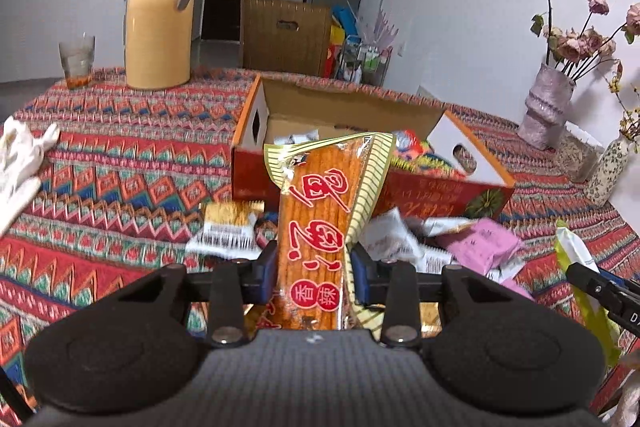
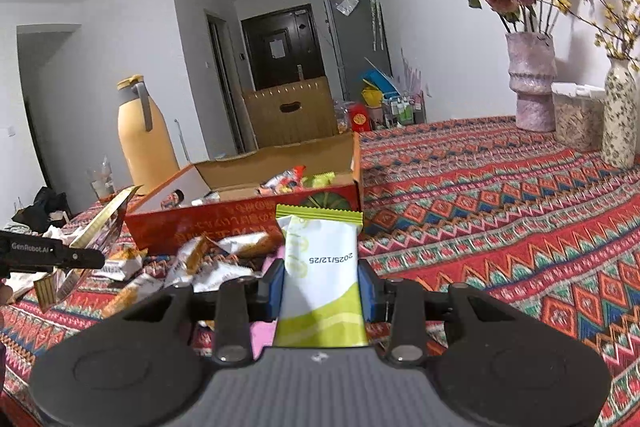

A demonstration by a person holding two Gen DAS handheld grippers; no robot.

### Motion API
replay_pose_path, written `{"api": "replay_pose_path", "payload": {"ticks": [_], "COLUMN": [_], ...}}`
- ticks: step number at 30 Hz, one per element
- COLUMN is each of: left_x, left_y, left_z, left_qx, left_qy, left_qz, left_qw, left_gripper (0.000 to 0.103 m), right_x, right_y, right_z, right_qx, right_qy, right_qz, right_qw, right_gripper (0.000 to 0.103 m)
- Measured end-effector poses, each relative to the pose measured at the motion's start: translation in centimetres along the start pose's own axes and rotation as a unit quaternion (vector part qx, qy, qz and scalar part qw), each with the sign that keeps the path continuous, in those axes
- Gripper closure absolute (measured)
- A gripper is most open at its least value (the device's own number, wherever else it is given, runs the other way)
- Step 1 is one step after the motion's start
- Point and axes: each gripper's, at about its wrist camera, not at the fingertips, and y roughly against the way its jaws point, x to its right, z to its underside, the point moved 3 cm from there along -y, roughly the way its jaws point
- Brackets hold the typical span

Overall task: Organize snacks
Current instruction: 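Carry both packets into the box and open both tools to release them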

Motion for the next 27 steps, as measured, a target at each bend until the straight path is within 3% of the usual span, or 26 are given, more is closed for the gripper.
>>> {"api": "replay_pose_path", "payload": {"ticks": [12, 27], "left_x": [1.5, 3.6], "left_y": [-1.0, -5.9], "left_z": [-4.7, -9.9], "left_qx": [0.037, 0.053], "left_qy": [-0.011, -0.012], "left_qz": [-0.005, -0.026], "left_qw": [0.9993, 0.9982], "left_gripper": [0.066, 0.066], "right_x": [-1.4, -2.8], "right_y": [-3.3, -10.1], "right_z": [-4.5, -10.3], "right_qx": [0.022, 0.035], "right_qy": [0.007, 0.014], "right_qz": [-0.013, -0.031], "right_qw": [1.000, 0.999], "right_gripper": [0.067, 0.067]}}
